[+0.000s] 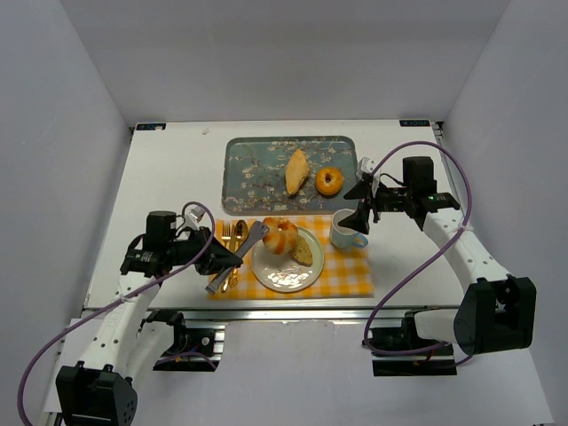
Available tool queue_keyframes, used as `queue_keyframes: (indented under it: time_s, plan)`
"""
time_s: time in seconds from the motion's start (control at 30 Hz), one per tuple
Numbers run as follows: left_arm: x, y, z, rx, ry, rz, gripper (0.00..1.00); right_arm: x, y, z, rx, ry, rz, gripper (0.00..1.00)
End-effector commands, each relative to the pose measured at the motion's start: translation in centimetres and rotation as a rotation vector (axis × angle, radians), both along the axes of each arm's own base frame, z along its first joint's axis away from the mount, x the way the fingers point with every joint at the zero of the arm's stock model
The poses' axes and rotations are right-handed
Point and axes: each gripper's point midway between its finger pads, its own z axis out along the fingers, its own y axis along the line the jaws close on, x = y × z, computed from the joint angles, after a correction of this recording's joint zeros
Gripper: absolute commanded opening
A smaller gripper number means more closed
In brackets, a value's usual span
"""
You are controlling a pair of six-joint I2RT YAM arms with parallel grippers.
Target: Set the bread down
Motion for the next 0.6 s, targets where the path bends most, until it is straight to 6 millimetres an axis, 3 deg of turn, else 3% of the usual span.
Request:
queue_keyframes:
  time_s: [0.0, 0.17, 0.2, 0.57]
  plan:
    - [-1.1, -0.3, 0.2, -0.037, -0.006, -0.042, 0.02, -0.1, 0.2, 1.6, 0.02, -0.043, 0.027, 0.89]
    - [-1.4, 0.1, -1.6, 0.012, 0.024, -0.031, 0.05, -0.1, 0.3, 1.6, 0.018, -0.043, 0.028, 0.89]
    - [-1.3, 0.2, -1.7, 0.017, 0.021, -0.027, 0.47, 0.0, 0.3, 1.6, 0.018, -0.043, 0.029, 0.89]
    - [-0.3, 0.7, -0.6, 0.077, -0.023, -0.016, 0.53, -0.4, 0.2, 1.2, 0.014, -0.035, 0.031, 0.89]
